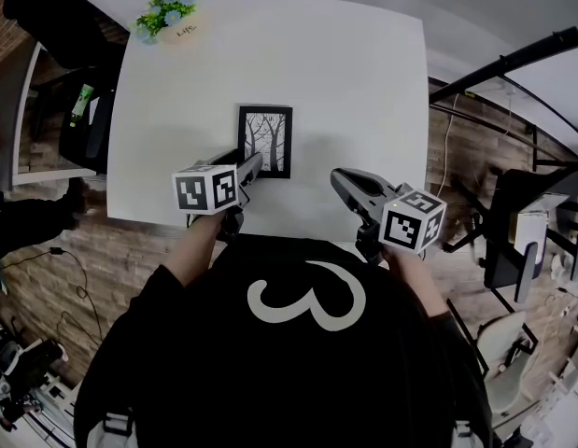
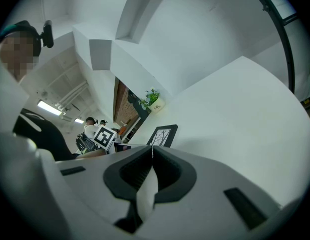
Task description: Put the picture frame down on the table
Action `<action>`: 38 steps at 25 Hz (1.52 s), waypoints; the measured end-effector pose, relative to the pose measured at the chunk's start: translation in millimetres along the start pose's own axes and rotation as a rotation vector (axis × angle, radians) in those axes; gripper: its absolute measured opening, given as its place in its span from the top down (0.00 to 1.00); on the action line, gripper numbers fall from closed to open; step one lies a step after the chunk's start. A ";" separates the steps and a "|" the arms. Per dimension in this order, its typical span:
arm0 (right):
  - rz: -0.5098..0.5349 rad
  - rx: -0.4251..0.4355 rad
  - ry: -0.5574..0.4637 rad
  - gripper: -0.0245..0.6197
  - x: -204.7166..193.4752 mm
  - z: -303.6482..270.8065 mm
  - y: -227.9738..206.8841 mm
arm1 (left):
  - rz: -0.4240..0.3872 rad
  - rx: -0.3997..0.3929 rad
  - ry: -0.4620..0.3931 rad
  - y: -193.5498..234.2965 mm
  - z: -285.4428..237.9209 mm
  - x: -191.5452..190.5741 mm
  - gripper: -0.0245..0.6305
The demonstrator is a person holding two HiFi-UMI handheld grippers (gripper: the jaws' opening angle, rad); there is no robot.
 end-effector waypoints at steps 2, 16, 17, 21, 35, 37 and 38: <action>0.000 0.000 0.000 0.92 -1.1 1.4 0.2 | 0.003 0.002 0.000 -0.2 0.3 -0.1 0.63; 0.024 0.011 -0.018 0.92 -3.5 8.7 9.4 | 0.056 0.006 -0.058 7.5 20.5 -11.2 0.62; 0.030 0.015 -0.016 0.92 -3.8 8.6 11.5 | 0.063 -0.001 -0.065 7.2 23.2 -13.4 0.62; 0.060 0.006 -0.001 0.92 -6.0 12.0 16.0 | 0.062 -0.066 -0.096 -4.5 36.4 -18.4 0.63; 0.134 0.053 -0.022 0.92 -8.9 33.0 45.6 | -0.028 -0.381 -0.235 -89.1 96.2 -29.2 0.87; 0.151 0.065 -0.021 0.92 -8.1 36.1 53.1 | -0.064 -0.401 -0.241 -101.2 102.8 -31.9 0.87; 0.161 0.072 -0.021 0.92 -7.7 37.4 56.3 | -0.083 -0.410 -0.243 -106.6 105.8 -33.5 0.88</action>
Point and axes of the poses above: the fingertips, and each gripper's own axes: z backward along the fingers, y to its left, x out of its top, the point moved 6 cm from there along z, backward along the fingers, and after that the axes turned 7 degrees about y, right-handed, at the moved point
